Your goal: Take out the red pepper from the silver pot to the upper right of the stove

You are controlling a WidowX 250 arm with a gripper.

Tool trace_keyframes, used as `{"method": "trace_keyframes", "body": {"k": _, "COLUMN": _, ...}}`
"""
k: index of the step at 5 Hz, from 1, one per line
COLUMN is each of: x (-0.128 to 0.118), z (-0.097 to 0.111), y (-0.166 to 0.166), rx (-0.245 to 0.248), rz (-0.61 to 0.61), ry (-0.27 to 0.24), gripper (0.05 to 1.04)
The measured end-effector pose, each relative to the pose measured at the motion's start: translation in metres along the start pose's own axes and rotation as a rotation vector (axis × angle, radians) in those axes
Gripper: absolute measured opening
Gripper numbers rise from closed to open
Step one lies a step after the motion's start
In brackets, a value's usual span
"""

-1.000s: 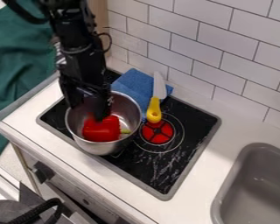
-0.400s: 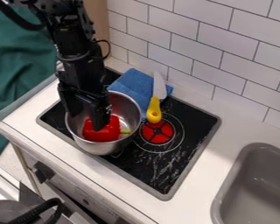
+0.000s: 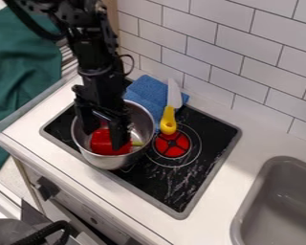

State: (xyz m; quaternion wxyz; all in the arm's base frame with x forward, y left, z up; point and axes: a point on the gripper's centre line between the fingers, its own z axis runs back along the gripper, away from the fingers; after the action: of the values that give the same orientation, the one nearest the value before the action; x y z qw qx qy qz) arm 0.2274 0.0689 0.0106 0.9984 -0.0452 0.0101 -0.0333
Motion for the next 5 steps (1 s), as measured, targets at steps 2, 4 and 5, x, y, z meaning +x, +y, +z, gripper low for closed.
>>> {"method": "trace_keyframes", "body": {"k": 2, "x": 0.016, "z": -0.013, "y": 0.001, "rx": 0.025, "rz": 0.014, "ry": 0.008, "gripper": 1.001}}
{"method": "trace_keyframes", "body": {"k": 4, "x": 0.020, "z": -0.030, "y": 0.003, "rx": 0.017, "rz": 0.025, "ry": -0.028, "gripper": 1.000}}
{"method": "trace_keyframes", "body": {"k": 5, "x": 0.023, "z": -0.038, "y": 0.005, "rx": -0.005, "rz": 0.034, "ry": -0.023, "gripper": 0.950}}
